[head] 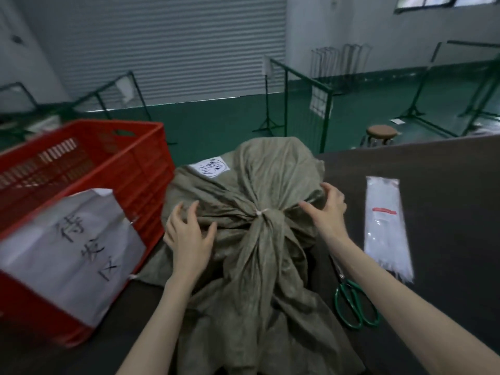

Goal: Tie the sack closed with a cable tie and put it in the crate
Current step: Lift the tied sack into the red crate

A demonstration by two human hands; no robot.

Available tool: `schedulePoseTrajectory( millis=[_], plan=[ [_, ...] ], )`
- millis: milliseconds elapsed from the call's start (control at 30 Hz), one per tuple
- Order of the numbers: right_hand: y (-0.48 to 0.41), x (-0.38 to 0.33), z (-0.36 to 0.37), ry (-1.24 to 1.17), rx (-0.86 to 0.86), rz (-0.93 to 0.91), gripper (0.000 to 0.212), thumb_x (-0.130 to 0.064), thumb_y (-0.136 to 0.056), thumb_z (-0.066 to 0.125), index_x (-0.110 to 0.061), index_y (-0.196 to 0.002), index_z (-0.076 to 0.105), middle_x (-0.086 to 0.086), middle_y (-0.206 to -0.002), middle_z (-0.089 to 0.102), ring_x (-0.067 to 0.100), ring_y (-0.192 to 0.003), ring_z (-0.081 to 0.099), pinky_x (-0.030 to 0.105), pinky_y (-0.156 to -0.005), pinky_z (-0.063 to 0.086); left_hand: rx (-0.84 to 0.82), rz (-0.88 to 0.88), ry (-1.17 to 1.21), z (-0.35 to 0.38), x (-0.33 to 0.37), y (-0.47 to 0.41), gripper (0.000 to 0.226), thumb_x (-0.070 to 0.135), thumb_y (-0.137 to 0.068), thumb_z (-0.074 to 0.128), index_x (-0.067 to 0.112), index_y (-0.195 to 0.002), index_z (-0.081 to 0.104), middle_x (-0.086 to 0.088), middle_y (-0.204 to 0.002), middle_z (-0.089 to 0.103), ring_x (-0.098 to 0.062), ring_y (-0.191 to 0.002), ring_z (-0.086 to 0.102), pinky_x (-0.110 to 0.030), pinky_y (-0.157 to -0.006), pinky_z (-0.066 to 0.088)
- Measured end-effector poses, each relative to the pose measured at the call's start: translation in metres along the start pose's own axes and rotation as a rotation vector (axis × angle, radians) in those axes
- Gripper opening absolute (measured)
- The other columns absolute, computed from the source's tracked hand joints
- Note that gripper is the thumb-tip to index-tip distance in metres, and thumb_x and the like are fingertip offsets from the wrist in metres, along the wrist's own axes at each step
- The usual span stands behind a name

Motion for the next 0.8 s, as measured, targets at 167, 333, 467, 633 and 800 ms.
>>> schedulePoseTrajectory(
  millis=[167,333,467,633,800],
  plan=[
    [-0.022,-0.003,0.019,0.079,-0.077,0.055,0.085,-0.044,-0.080,0.067,-0.021,-0.147,0.020,0.009,-0.156,0.013,0.035,-0.141,0.014,0.054,-0.113,0.019,-0.095,-0.198,0.022,0.013,-0.034,-0.014,0.071,0.043,-0.084,0.062,0.026,-0.144,0.027,-0.014,-0.154,0.009,-0.036,-0.140,0.012,-0.056,-0.109,0.018],
    [-0.032,0.006,0.025,-0.199,-0.063,0.192,0.077,-0.049,-0.081,0.064,-0.028,-0.144,0.025,0.012,-0.150,0.029,0.035,-0.134,0.034,0.051,-0.111,0.032,-0.134,-0.352,0.285,0.023,-0.054,-0.010,0.068,0.040,-0.085,0.062,0.027,-0.143,0.030,-0.012,-0.154,0.006,-0.035,-0.141,0.018,-0.050,-0.113,0.021],
    [-0.037,0.011,0.031,-0.318,-0.011,0.243,0.073,-0.041,-0.079,0.069,-0.032,-0.139,0.029,0.011,-0.142,0.042,0.031,-0.125,0.046,0.048,-0.107,0.038,-0.152,-0.374,0.438,0.025,-0.057,-0.011,0.064,0.037,-0.086,0.063,0.027,-0.142,0.034,-0.009,-0.153,0.014,-0.029,-0.139,0.027,-0.040,-0.111,0.027],
    [-0.039,0.023,0.042,-0.420,0.072,0.294,0.074,-0.033,-0.079,0.072,-0.025,-0.139,0.029,0.009,-0.138,0.046,0.028,-0.122,0.048,0.035,-0.098,0.040,-0.079,-0.398,0.574,0.025,-0.057,0.000,0.065,0.030,-0.088,0.063,0.026,-0.143,0.031,-0.007,-0.149,0.030,-0.023,-0.136,0.033,-0.035,-0.110,0.029],
    [-0.033,0.030,0.048,-0.484,0.083,0.382,0.078,-0.040,-0.078,0.071,-0.015,-0.139,0.030,0.009,-0.136,0.047,0.026,-0.123,0.048,0.033,-0.098,0.038,-0.098,-0.600,0.738,0.025,-0.061,0.015,0.083,0.051,-0.082,0.061,0.023,-0.149,0.020,-0.005,-0.147,0.039,-0.026,-0.133,0.040,-0.041,-0.110,0.033]
  ],
)
Point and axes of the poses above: each hand's wrist, its own y-axis away from the middle knuckle, its own z-axis out of the palm, x = y × z, the point moved 1 cm from there along -y, towards the middle knuckle
